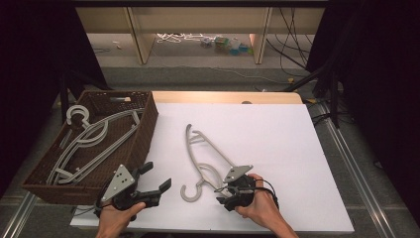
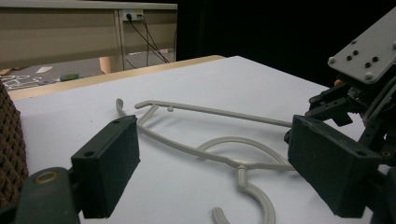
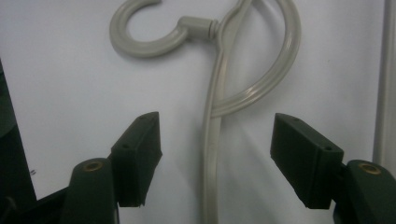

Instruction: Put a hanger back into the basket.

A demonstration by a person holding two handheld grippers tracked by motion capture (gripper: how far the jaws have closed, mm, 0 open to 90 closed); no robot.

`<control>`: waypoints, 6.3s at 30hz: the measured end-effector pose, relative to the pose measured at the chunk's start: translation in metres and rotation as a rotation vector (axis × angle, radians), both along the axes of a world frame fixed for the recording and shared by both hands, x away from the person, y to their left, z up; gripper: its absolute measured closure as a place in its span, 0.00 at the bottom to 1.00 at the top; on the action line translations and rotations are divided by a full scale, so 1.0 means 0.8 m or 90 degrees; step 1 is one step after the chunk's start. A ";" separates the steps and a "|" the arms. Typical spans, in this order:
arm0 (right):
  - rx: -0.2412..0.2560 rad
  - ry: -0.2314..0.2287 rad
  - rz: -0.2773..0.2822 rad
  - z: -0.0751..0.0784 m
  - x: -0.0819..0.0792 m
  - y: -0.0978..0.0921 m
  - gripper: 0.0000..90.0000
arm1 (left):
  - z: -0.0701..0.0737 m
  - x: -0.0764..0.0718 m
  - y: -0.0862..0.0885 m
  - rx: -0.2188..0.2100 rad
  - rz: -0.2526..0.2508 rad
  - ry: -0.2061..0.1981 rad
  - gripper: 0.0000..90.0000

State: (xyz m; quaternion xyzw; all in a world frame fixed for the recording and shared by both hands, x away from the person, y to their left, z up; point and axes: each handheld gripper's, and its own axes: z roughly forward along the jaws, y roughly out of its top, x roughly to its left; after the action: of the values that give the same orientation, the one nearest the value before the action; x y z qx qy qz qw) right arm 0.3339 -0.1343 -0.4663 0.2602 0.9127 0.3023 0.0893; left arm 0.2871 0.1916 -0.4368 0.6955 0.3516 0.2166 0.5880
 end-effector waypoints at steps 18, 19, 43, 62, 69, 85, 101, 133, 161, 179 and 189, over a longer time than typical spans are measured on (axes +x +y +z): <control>-0.081 0.056 0.051 -0.003 0.015 0.017 0.73 | -0.001 0.003 -0.003 0.003 -0.014 0.006 0.19; -0.081 0.061 0.050 -0.003 0.016 0.017 0.74 | -0.001 0.003 -0.003 0.003 -0.014 0.005 0.19; -0.144 -0.021 0.137 0.028 0.009 0.006 0.91 | -0.007 0.010 -0.014 0.120 -0.015 0.000 0.30; -0.131 -0.044 0.218 0.067 -0.009 -0.002 0.91 | -0.024 0.038 -0.069 0.338 -0.144 -0.027 0.32; -0.125 -0.031 0.243 0.075 -0.013 -0.003 0.91 | -0.024 0.041 -0.072 0.367 -0.162 -0.038 0.37; -0.112 -0.028 0.267 0.083 -0.017 -0.002 0.91 | -0.033 0.045 -0.088 0.442 -0.235 -0.082 0.54; -0.083 -0.044 0.283 0.092 -0.009 -0.020 0.90 | -0.011 0.030 -0.093 0.513 -0.327 -0.175 0.82; 0.237 -0.245 -0.101 0.111 -0.012 -0.078 0.22 | 0.044 0.050 -0.041 0.294 -0.193 0.009 0.88; 0.299 -0.253 -0.150 0.061 -0.047 -0.111 0.18 | 0.079 0.060 0.006 0.055 -0.162 0.125 0.88; 0.286 -0.252 -0.142 0.054 -0.049 -0.109 0.18 | 0.167 0.060 0.096 -0.015 -0.102 0.143 0.88; 0.284 -0.251 -0.140 0.051 -0.048 -0.108 0.18 | 0.180 0.080 0.147 -0.034 -0.038 0.146 0.88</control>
State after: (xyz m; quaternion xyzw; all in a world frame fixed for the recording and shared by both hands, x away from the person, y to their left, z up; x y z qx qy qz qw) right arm 0.2952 -0.2205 -0.4253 0.3068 0.7553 0.5284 0.2369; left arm 0.3510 0.3093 -0.2925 0.7101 0.4016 0.1086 0.5681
